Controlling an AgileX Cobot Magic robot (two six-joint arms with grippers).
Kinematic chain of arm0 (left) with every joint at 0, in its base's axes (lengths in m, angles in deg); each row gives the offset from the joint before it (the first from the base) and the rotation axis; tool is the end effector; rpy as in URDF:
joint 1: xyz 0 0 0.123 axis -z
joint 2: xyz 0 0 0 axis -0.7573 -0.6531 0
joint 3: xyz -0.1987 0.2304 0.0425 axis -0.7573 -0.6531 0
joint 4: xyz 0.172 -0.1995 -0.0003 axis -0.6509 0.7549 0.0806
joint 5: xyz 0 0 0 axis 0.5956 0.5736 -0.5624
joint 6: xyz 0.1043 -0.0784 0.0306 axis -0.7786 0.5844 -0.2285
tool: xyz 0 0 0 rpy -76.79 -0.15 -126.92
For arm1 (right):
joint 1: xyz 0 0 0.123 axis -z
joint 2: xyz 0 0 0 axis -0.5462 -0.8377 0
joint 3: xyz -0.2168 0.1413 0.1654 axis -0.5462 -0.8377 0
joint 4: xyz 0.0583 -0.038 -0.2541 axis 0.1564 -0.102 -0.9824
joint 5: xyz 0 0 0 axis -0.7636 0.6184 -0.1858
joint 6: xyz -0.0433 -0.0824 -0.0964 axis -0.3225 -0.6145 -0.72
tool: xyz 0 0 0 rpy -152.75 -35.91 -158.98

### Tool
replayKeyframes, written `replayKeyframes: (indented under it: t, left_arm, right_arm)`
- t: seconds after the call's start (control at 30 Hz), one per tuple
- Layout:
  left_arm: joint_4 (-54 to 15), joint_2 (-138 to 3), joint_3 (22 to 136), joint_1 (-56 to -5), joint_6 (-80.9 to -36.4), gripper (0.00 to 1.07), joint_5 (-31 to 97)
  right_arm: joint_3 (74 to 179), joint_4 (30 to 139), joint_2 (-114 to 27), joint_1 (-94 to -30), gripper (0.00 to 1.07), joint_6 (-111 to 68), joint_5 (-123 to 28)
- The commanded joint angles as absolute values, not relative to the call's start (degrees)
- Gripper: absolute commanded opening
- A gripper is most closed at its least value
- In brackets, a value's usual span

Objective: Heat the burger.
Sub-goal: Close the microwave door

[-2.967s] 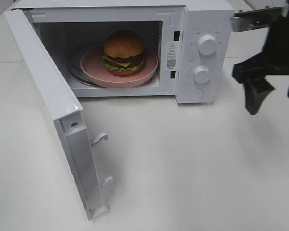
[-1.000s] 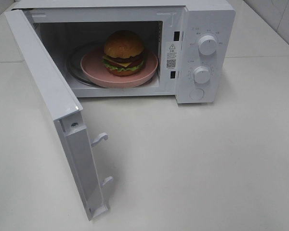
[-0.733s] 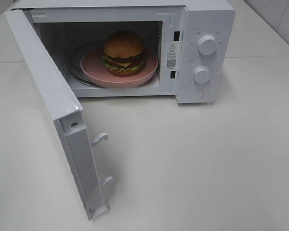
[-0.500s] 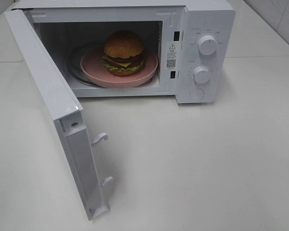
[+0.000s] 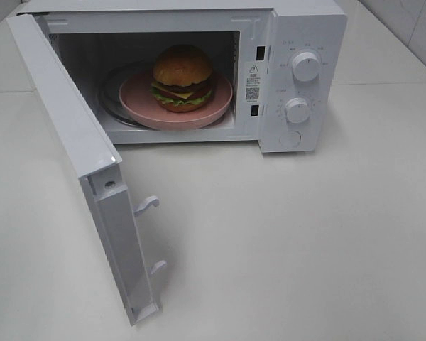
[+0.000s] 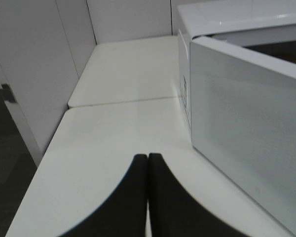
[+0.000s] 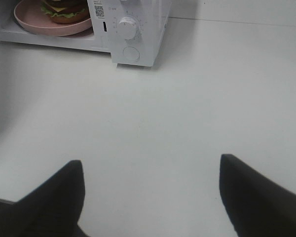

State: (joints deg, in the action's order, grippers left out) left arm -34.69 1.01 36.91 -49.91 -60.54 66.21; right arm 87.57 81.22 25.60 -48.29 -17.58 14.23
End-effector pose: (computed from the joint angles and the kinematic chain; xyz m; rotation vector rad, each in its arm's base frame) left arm 0.0344 0.0009 0.2955 0.0778 1.7666 0.0872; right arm 0.0241 0.0004 0.2692 -0.2762 1.9756 0.1000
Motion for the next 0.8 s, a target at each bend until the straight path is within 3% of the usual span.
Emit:
replayKeyframes:
  t: [0.03,0.33,0.8]
  left_arm:
    - [-34.35,0.84,34.45,-49.91,-60.59,0.0,55.67]
    - [-34.35,-11.19,32.96,-49.91,-60.65,0.0,44.96]
    - [-34.35,-44.88,33.41,-49.91,-60.19,0.0,20.6]
  right_arm:
    - [87.52,81.63,27.14,-48.11,0.72,-18.38,13.32]
    - [87.52,81.63,27.14,-48.11,0.72,-18.33,13.32]
    - [87.52,81.57,27.14,-48.11,0.72,-18.33,13.32]
